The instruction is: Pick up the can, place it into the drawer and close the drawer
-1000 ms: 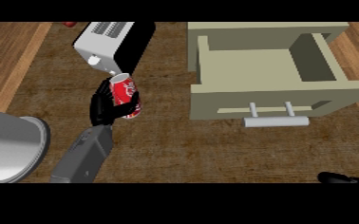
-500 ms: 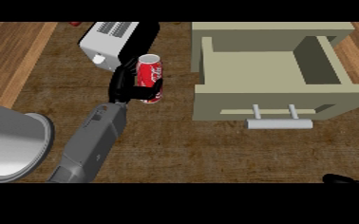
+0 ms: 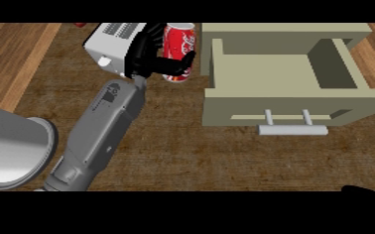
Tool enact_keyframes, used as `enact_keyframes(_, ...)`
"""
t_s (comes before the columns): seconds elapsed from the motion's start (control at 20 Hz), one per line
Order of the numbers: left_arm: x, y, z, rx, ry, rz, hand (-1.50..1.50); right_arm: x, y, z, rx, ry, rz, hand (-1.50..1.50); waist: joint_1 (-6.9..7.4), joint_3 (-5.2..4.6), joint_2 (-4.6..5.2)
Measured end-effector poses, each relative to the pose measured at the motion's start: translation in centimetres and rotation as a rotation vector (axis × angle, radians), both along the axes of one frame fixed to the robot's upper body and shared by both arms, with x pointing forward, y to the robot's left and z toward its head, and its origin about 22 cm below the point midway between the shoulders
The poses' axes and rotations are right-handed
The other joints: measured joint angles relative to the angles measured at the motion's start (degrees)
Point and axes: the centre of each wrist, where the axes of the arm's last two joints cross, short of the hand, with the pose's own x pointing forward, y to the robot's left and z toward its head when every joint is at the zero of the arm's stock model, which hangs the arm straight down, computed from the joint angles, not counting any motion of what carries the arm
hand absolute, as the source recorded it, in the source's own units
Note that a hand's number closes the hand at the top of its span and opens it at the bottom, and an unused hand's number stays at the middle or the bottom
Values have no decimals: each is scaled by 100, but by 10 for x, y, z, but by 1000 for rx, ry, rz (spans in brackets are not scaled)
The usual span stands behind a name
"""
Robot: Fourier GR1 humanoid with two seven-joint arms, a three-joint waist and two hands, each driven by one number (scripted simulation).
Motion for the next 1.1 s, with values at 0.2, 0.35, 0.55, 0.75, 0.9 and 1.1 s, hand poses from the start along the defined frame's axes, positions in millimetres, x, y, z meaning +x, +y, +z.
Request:
enact_keyframes(0.2, 1, -29, 39, 8, -20, -12, 150, 11, -5, 4, -4, 1, 5, -150, -14, -1, 11)
enact_keyframes(0.35, 5, -45, 70, 25, -26, -20, 150, 12, -4, 4, 0, -5, 3, -150, -36, 0, 17)
enact_keyframes(0.55, 5, -71, 101, 52, -35, -29, 150, 9, -2, 4, 1, -7, 6, -150, -71, -2, 24)
enact_keyframes(0.75, 11, -94, 130, 72, -34, -28, 150, 15, -4, 3, -1, -8, 8, -150, -127, 1, 44)
enact_keyframes(0.9, 15, -104, 145, 88, -25, -30, 150, 14, -3, 5, -4, -10, 13, -150, -149, 2, 50)
enact_keyframes(1.1, 20, -118, 160, 117, -13, -26, 150, 14, -4, 7, -8, -17, 17, -150, -206, 3, 62)
